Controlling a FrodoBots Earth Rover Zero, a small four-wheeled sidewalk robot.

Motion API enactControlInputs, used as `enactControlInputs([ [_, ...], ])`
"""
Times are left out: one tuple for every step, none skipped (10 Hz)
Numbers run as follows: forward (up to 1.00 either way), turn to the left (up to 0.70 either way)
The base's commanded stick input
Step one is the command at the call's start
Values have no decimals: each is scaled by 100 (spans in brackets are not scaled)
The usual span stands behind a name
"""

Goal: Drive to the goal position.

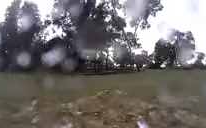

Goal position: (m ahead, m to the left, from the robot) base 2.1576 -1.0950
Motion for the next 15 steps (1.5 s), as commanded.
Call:
enactControlInputs([
  [100, 1],
  [100, 1],
  [100, 1],
  [100, 1],
  [100, 1],
  [100, 1],
  [100, 1],
  [100, 1],
  [100, 1],
  [100, 1],
  [100, 1],
  [100, 1],
  [100, 1],
  [100, 1],
  [100, 1],
])
